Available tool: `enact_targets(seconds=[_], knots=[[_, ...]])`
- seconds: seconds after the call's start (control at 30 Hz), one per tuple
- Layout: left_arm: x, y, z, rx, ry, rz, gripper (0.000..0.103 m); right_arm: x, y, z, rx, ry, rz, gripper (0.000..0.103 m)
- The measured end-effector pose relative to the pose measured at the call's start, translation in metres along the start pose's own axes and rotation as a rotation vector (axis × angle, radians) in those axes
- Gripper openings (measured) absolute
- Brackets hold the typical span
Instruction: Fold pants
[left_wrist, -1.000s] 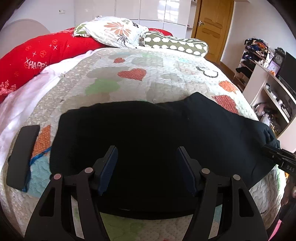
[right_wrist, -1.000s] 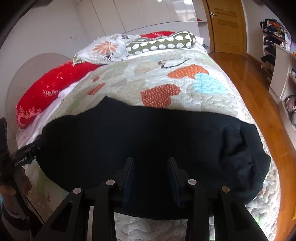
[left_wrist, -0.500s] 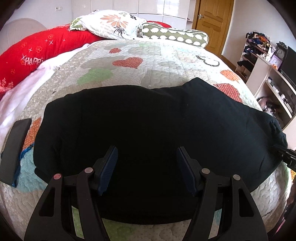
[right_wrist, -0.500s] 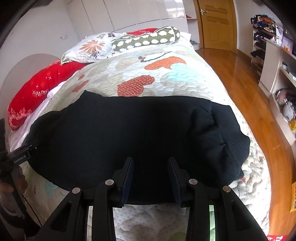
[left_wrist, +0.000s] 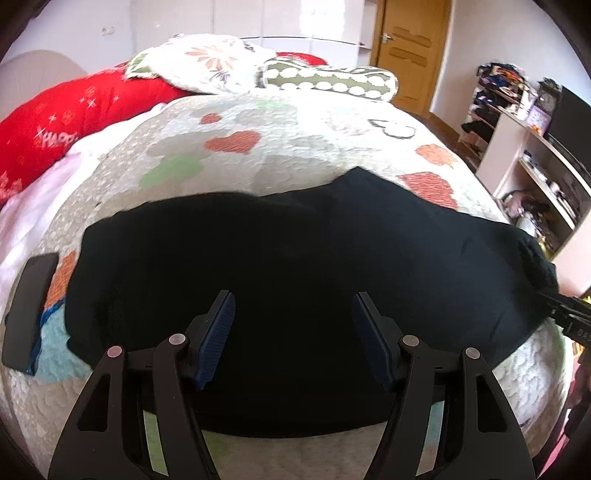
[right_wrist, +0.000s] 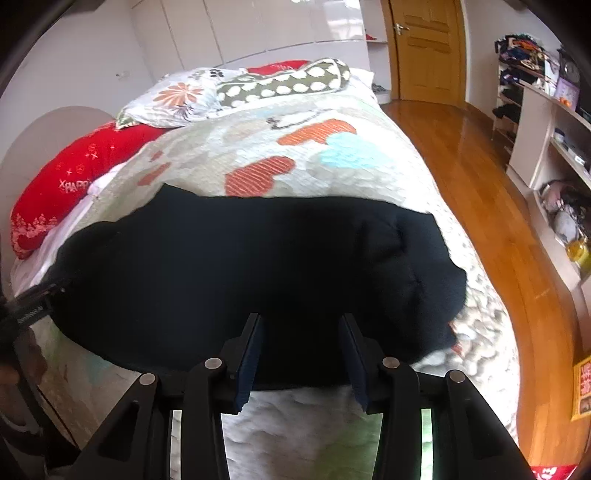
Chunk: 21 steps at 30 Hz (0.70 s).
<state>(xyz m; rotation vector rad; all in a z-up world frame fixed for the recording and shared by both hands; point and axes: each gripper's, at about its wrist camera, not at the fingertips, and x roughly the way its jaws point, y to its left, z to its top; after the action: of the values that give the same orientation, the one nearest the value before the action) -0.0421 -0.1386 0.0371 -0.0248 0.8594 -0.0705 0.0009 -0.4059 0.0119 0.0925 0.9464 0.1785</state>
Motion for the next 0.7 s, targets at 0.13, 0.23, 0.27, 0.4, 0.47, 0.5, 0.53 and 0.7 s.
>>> enact_targets(seconds=[0.13,0.23,0.27,0.4,0.47,0.5,0.53,0.7], knots=[[0.005,-0.025,0.008,0.06,0.015,-0.058,0.066,-0.006,-0.016,-0.006,0.044,-0.014,0.027,0.041],[0.015,-0.049,0.018,0.098,0.036,-0.12,0.066,-0.015,-0.023,-0.007,0.061,-0.033,0.026,0.041],[0.02,-0.058,0.021,0.114,0.05,-0.141,0.066,-0.018,-0.025,-0.007,0.062,-0.036,0.023,0.041],[0.03,-0.089,0.032,0.168,0.066,-0.189,0.066,-0.031,-0.025,-0.004,0.042,-0.063,-0.031,0.042],[0.035,-0.104,0.038,0.194,0.072,-0.221,0.066,-0.037,-0.026,-0.003,0.028,-0.076,-0.072,0.042],[0.037,-0.111,0.04,0.202,0.075,-0.233,0.066,-0.04,-0.027,-0.003,0.022,-0.08,-0.086,0.042],[0.038,-0.117,0.041,0.213,0.08,-0.245,0.066,-0.042,-0.028,-0.003,0.02,-0.082,-0.099,0.043],[0.044,-0.146,0.051,0.28,0.093,-0.291,0.066,-0.047,-0.042,-0.006,0.042,-0.079,-0.127,0.043]])
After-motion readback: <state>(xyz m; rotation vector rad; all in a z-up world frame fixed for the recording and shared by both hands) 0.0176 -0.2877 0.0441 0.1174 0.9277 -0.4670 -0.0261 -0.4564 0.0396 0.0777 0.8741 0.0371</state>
